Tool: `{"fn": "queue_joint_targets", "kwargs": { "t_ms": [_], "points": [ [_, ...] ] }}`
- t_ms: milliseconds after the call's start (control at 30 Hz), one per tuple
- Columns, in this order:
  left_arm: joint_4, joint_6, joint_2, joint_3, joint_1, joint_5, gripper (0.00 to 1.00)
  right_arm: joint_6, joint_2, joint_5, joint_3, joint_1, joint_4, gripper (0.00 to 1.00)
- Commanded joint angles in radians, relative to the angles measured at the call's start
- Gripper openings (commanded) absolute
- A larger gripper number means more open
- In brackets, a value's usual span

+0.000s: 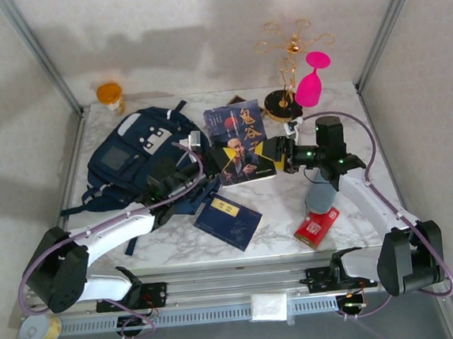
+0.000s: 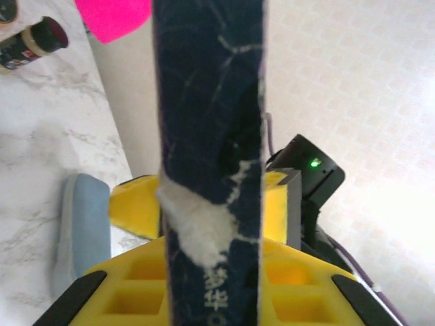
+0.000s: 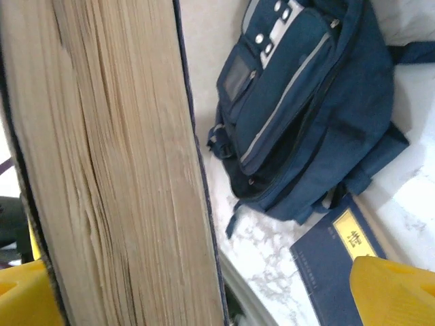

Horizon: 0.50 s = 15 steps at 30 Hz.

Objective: Pack the student bag

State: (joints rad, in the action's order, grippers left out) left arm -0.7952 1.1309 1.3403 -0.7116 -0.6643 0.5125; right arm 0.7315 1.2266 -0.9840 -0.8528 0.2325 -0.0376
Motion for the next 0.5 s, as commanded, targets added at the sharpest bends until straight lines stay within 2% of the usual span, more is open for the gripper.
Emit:
{"fn": "queue_joint_targets", "kwargs": {
  "t_ms": [0, 67, 133, 267, 367, 467],
  "points": [
    [-0.118, 0.025, 0.021, -0.063, -0.009, 0.028, 0.0, 0.141, -0.015, -0.144, 0.051, 0.023, 0.231, 0.99],
    [-0.067, -0.001, 0.028, -0.074, -0.009, 0.003, 0.0, 0.225, -0.043, -0.167, 0.069, 0.035, 0.371, 0.99],
    [0.002, -0.037, 0.023, -0.081, -0.009, -0.028, 0.0, 0.215, -0.064, -0.152, 0.062, 0.034, 0.368, 0.92],
    [0.143, -0.105, 0.019, -0.11, -0.006, -0.053, 0.0, 0.14, -0.055, -0.118, 0.041, 0.032, 0.253, 0.69],
    [0.177, -0.124, 0.011, -0.102, -0.006, -0.072, 0.0, 0.101, -0.039, -0.087, 0.042, 0.031, 0.183, 0.45],
    [0.215, -0.149, 0.005, -0.104, -0.004, -0.081, 0.0, 0.053, -0.03, -0.059, 0.028, 0.024, 0.122, 0.31]
  ]
}}
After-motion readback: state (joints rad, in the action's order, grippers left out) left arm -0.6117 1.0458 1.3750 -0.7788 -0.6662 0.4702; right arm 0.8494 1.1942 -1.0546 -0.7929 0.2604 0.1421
